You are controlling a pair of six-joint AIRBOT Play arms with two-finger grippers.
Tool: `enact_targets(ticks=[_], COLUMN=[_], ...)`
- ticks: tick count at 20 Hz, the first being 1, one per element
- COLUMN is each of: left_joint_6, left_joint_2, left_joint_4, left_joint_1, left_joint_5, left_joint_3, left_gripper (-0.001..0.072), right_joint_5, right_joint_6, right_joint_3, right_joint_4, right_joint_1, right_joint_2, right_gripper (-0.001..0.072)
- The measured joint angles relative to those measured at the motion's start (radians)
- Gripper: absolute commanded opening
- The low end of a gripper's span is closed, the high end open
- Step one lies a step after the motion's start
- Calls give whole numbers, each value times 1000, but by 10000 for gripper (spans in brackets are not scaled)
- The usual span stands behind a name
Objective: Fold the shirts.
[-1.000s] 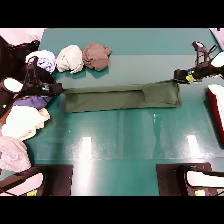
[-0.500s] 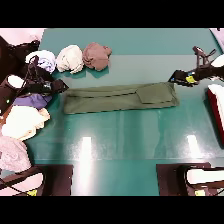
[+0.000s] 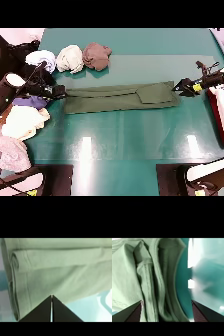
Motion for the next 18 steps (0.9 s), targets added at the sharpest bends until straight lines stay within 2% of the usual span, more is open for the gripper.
enact_targets(ticks=[4, 7, 8, 9, 11, 12, 18], left_joint_6=[1, 2, 2, 2, 2, 2, -18], left_joint_2=[0, 0, 0, 0, -1, -1, -29], left_joint_4=[-19, -30, -32, -36, -42, -43, -52], left_joint_1=[-1, -1, -1, -1, -3, -9, -144], left_joint_5=[-39, -52, -52, -52, -52, -52, 26], left_joint_3=[0, 0, 0, 0, 0, 0, 45], left_gripper=[22, 22, 22, 22, 21, 21, 20], right_joint_5=[38, 52, 53, 53, 43, 37, 42], right_joint_6=[-59, -93, -101, -108, -129, -140, -191], right_joint_3=[4, 6, 6, 6, 4, 3, 4], right_joint_4=[116, 146, 148, 148, 139, 127, 149], right_joint_1=[-2, 13, 19, 24, 35, 40, 58], right_joint_2=[-73, -99, -103, -106, -114, -115, -54], right_gripper=[707, 692, 646, 515, 135, 22, 19])
